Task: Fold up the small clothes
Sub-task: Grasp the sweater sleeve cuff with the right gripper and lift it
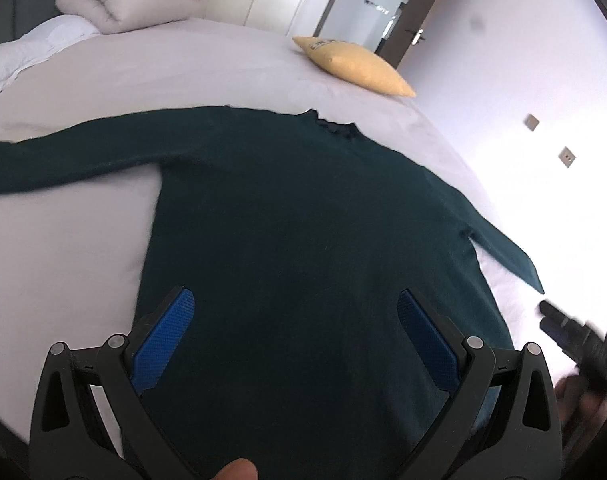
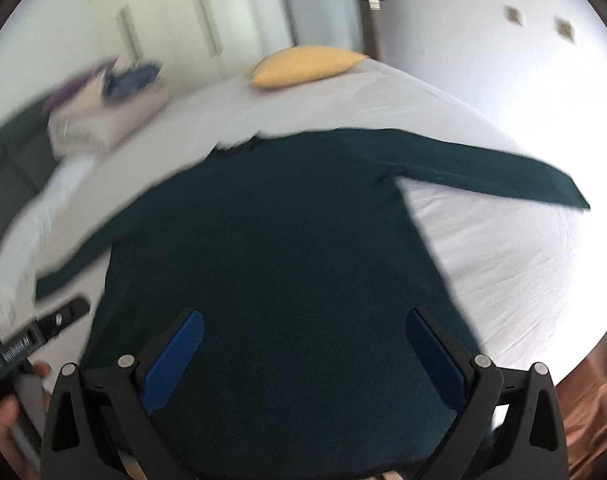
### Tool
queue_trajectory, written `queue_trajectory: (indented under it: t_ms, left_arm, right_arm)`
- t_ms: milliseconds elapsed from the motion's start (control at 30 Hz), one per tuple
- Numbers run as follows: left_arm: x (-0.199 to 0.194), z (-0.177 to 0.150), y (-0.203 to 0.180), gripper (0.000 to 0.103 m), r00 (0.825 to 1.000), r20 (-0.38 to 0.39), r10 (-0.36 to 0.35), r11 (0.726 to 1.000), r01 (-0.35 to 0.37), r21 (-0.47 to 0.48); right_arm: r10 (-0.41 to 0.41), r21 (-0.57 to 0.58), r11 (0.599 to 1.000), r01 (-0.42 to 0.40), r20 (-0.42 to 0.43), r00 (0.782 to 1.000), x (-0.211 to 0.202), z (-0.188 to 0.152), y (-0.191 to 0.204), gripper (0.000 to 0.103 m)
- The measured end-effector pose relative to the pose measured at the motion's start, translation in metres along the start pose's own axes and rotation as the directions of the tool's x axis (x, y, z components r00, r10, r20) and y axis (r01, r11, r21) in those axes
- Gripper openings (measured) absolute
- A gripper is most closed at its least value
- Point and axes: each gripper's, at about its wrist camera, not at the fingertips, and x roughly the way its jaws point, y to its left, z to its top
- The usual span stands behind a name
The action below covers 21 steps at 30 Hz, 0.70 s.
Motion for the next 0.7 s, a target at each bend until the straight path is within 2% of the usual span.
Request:
queue_trajectory:
  t_ms: [100, 133, 200, 267, 300, 333, 433, 467, 633, 700]
  left_arm:
    - [0.021, 0.014, 0.000, 0.103, 0.997, -0.074, -0.008, 1.000, 0.009, 0.008]
    - [0.027, 0.021, 0.004, 0.103, 0.998, -0.067, 0.011, 1.000, -0.011, -0.011]
    - [0.031, 0.027, 0.010, 0.103, 0.999, -0.046, 0.014, 0.999, -0.016, -0.045]
    - [0.043, 0.038, 0.020, 0.103, 0.999, -0.050, -0.010, 0.996, 0.006, -0.085]
    - [0.050, 0.044, 0.024, 0.103, 0.998, -0.055, -0.018, 0.996, 0.012, -0.092]
    - [0.058, 0.051, 0.025, 0.103, 0.998, -0.063, -0.017, 0.996, 0.011, -0.090]
    - [0.072, 0.066, 0.029, 0.103, 0.998, -0.065, -0.021, 0.996, 0.015, -0.091]
    - [0.076, 0.070, 0.029, 0.103, 0.998, -0.061, -0.032, 0.995, 0.026, -0.092]
    - [0.098, 0.088, 0.027, 0.103, 0.995, -0.062, -0.075, 0.993, 0.069, -0.095]
    - [0.107, 0.092, 0.024, 0.103, 0.994, -0.074, -0.078, 0.993, 0.071, -0.094]
  right_arm:
    - [0.023, 0.245, 0.969, -0.040, 0.073, 0.997, -0.006, 0.024, -0.088, 0.103]
    - [0.011, 0.316, 0.948, -0.039, 0.089, 0.996, -0.006, 0.030, -0.116, 0.103]
    - [-0.030, 0.478, 0.878, -0.032, 0.121, 0.992, -0.006, 0.040, -0.183, 0.100]
    - [-0.041, 0.602, 0.796, -0.068, 0.166, 0.985, -0.004, 0.043, -0.242, 0.097]
    - [-0.045, 0.637, 0.767, -0.074, 0.168, 0.985, -0.001, 0.044, -0.260, 0.094]
    - [-0.043, 0.693, 0.717, -0.083, 0.162, 0.986, 0.005, 0.043, -0.286, 0.092]
    - [-0.004, 0.761, 0.637, -0.119, 0.157, 0.988, 0.021, 0.041, -0.325, 0.086]
    - [0.004, 0.771, 0.622, -0.135, 0.169, 0.986, 0.023, 0.040, -0.331, 0.083]
    - [0.008, 0.791, 0.579, -0.199, 0.238, 0.971, 0.026, 0.045, -0.347, 0.080]
    - [-0.005, 0.800, 0.566, -0.200, 0.246, 0.969, 0.028, 0.045, -0.353, 0.072]
